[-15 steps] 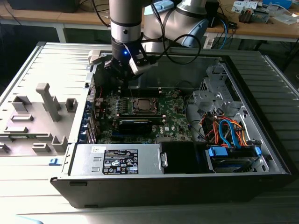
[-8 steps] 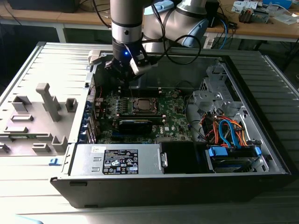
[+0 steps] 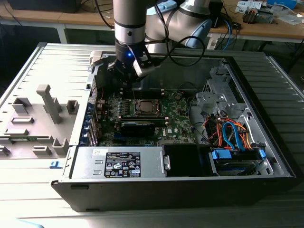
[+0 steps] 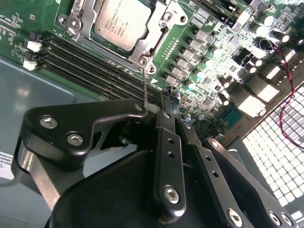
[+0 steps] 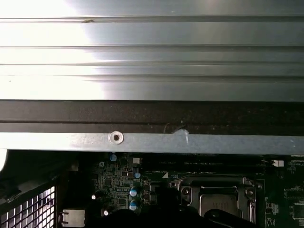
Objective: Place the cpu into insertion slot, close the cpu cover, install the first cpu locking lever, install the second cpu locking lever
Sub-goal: 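Install the first cpu locking lever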
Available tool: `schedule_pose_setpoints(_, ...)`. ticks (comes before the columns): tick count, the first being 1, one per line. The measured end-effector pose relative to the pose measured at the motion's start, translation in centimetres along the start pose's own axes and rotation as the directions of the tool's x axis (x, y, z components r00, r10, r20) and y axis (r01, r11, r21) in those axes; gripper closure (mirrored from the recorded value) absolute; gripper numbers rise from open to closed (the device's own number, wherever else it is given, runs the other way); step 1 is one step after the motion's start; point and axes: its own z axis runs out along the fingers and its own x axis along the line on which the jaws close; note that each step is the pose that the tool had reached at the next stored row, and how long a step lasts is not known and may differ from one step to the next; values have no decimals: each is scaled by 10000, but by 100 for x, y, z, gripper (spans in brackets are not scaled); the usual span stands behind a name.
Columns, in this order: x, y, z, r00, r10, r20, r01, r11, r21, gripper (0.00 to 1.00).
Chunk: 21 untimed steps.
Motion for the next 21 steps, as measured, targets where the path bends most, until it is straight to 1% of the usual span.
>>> schedule_pose_setpoints(21,-106,-2,12,10000,0,0,0,10000,1,89)
